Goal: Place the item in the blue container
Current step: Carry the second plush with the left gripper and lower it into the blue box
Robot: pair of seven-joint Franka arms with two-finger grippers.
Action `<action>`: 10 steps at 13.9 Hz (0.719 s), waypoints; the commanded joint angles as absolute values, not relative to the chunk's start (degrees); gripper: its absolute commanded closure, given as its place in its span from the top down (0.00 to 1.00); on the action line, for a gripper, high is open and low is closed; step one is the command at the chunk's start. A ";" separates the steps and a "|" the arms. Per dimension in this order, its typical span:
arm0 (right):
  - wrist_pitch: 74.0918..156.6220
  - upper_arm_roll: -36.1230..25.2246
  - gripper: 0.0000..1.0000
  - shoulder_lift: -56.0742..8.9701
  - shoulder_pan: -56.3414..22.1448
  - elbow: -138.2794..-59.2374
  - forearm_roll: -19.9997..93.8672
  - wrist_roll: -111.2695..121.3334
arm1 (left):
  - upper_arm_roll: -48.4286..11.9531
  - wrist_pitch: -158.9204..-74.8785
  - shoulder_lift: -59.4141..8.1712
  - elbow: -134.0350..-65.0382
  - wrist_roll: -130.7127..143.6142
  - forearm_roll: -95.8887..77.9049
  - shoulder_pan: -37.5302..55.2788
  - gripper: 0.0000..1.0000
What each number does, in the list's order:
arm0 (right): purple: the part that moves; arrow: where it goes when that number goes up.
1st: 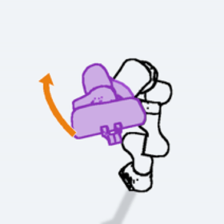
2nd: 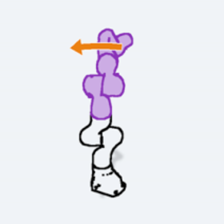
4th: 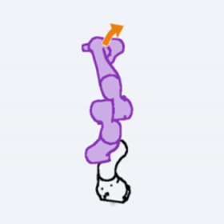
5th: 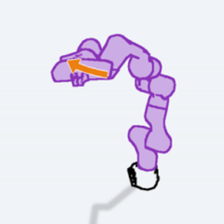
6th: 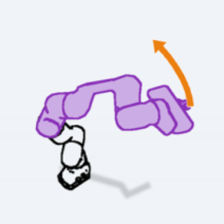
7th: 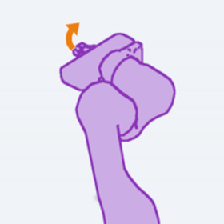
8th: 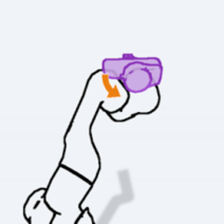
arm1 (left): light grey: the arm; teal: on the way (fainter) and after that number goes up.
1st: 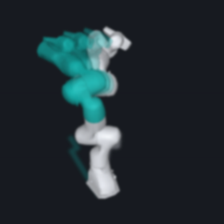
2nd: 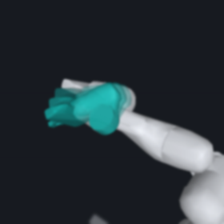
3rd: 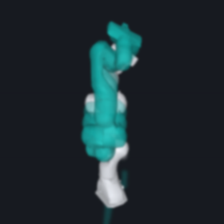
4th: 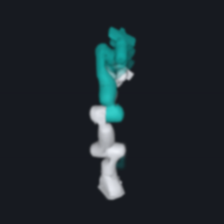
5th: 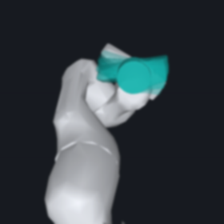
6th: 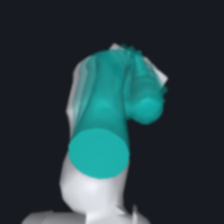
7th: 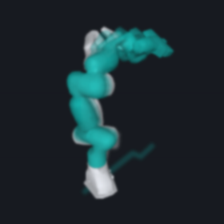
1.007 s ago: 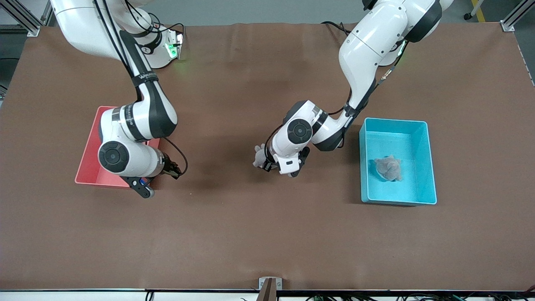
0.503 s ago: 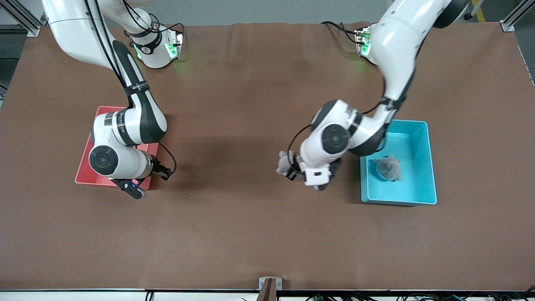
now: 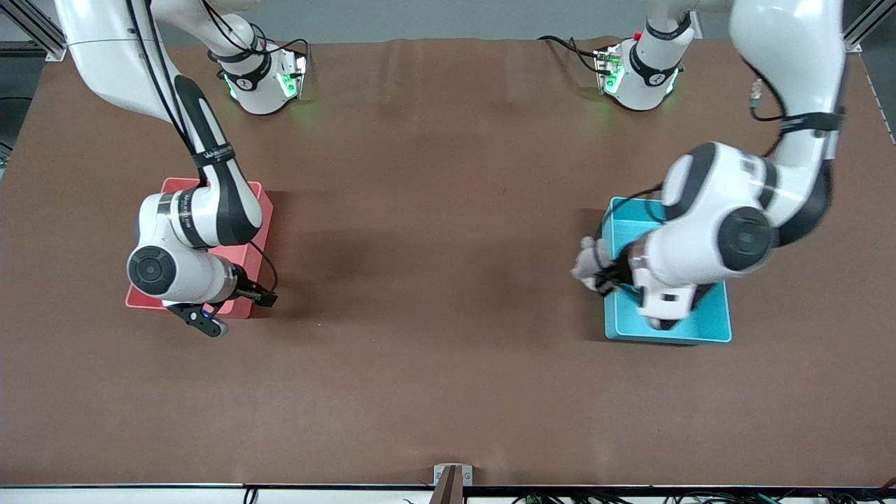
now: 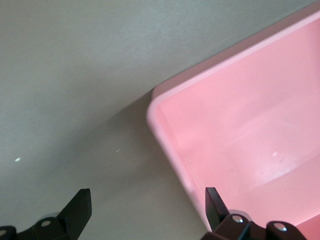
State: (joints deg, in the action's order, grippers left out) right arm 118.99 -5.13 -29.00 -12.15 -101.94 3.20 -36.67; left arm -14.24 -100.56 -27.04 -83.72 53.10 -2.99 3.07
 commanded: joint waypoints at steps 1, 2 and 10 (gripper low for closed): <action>120.23 -4.04 1.00 -27.33 -10.90 -104.33 2.55 -35.68 | -14.85 -100.28 -25.84 -87.62 44.68 1.91 -1.30 0.01; 120.23 -4.04 1.00 -27.33 -10.90 -104.33 2.55 -35.68 | -14.85 -100.46 -25.84 -89.11 41.86 3.41 -3.23 0.01; 117.60 -4.30 1.00 -26.46 -8.00 -104.24 1.67 -26.38 | -14.59 -105.99 -32.17 -89.56 36.39 8.35 -9.49 0.77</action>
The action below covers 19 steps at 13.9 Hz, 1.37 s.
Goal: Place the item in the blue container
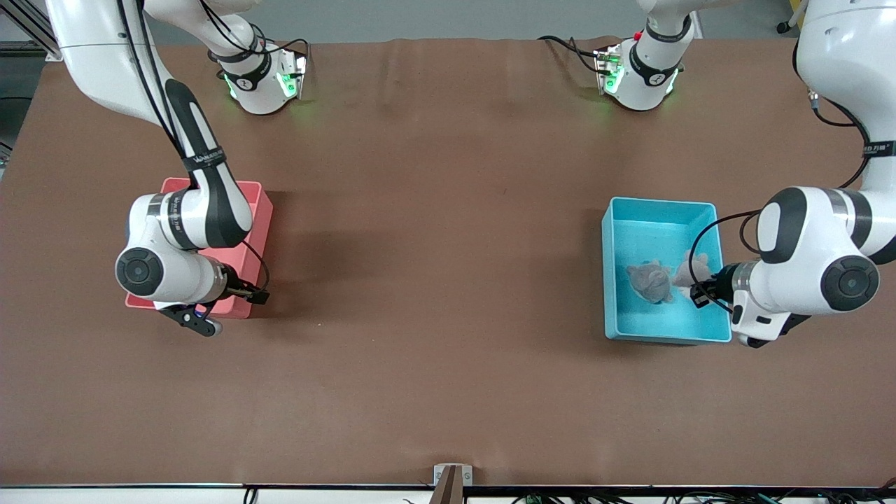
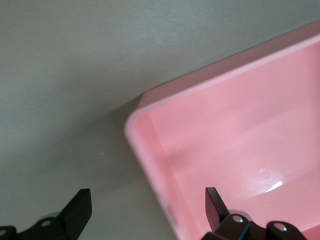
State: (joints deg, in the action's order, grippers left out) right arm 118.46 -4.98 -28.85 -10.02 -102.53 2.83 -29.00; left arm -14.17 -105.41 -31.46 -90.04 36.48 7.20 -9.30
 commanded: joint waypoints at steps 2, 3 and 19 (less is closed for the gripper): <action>116.28 -4.48 1.00 -25.93 -7.56 -104.24 -1.13 -25.93 | -14.68 -105.82 -31.47 -89.47 36.47 8.35 -9.58 1.00; 115.84 -4.48 1.00 -25.49 -7.21 -104.24 -2.01 -25.58 | -14.68 -105.56 -30.86 -89.04 36.47 8.35 -9.49 1.00; 98.65 -4.66 1.00 -20.31 0.52 -93.72 -2.64 -7.66 | -16.35 -83.51 -8.01 -79.89 9.44 7.47 -9.40 1.00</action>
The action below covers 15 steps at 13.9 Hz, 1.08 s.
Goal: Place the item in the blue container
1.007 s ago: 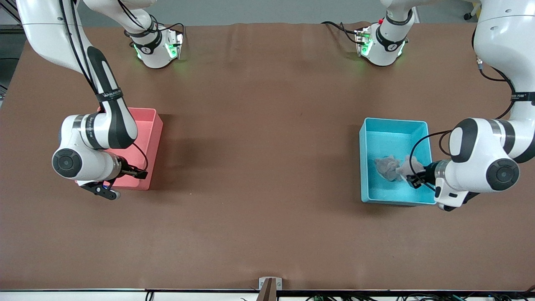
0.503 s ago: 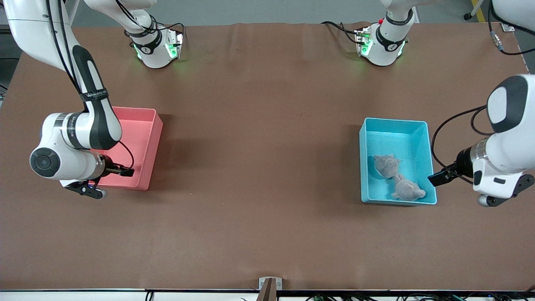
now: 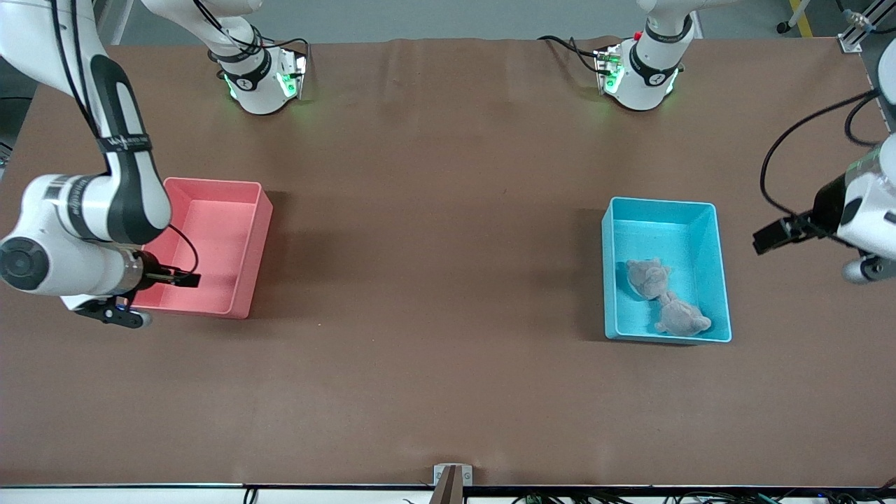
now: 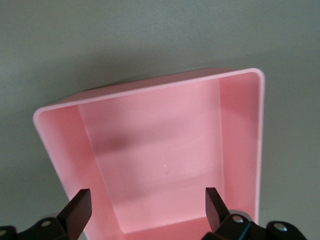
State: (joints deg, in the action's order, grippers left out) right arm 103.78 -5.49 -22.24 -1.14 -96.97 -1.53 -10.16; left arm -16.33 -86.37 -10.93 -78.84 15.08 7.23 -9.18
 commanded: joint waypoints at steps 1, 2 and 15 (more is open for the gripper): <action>95.31 -4.57 1.00 -20.04 1.66 -90.82 -2.55 -6.17 | -16.35 -82.10 -6.95 -80.15 7.49 7.38 -9.49 1.00; 91.97 -4.57 1.00 -19.87 2.28 -87.66 -2.46 -4.59 | -16.43 -80.78 -6.25 -80.16 7.12 7.03 -9.49 1.00; 76.46 -3.96 1.00 -16.70 2.90 -71.02 -1.41 -3.87 | -4.39 -83.23 4.31 -92.38 7.30 0.61 0.88 1.00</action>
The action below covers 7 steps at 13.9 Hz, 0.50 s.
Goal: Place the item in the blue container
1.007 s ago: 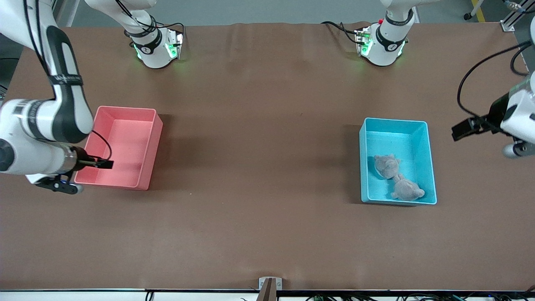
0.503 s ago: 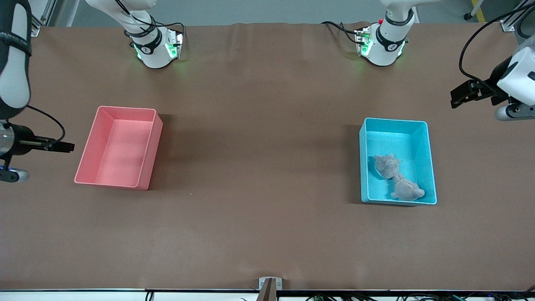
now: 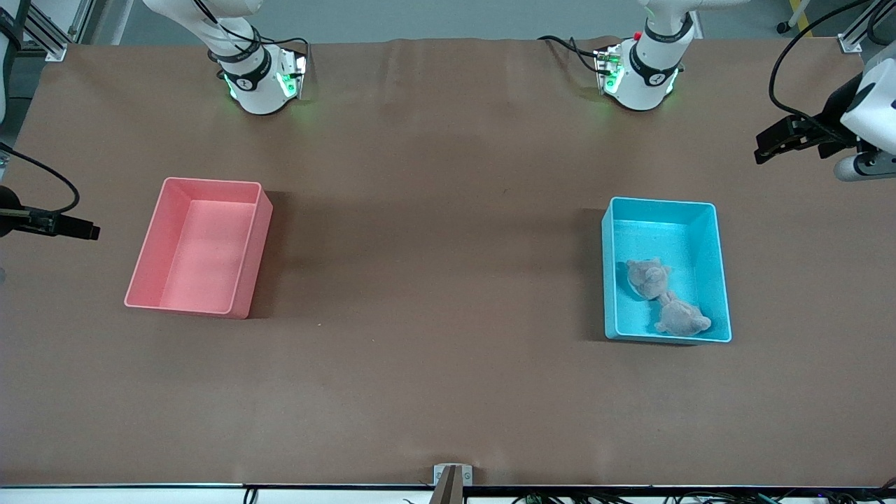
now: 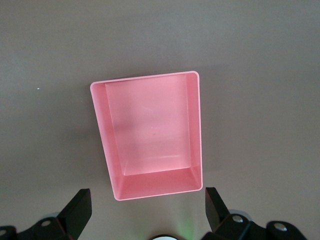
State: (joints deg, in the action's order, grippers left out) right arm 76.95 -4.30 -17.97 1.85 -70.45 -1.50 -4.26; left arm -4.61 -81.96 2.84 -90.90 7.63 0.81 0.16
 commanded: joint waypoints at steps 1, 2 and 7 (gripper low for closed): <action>76.46 -3.96 1.00 -16.61 2.90 -71.02 -1.41 -3.87 | -4.39 -83.23 4.22 -92.20 6.60 0.70 0.79 1.00; 76.55 -3.96 1.00 -16.79 2.81 -71.02 -1.49 -3.87 | -4.39 -83.06 4.31 -92.11 6.50 0.70 0.79 1.00; 76.46 -3.69 1.00 -16.70 1.49 -69.61 -2.11 -4.13 | -4.13 -83.06 2.46 -89.65 5.19 1.93 0.44 1.00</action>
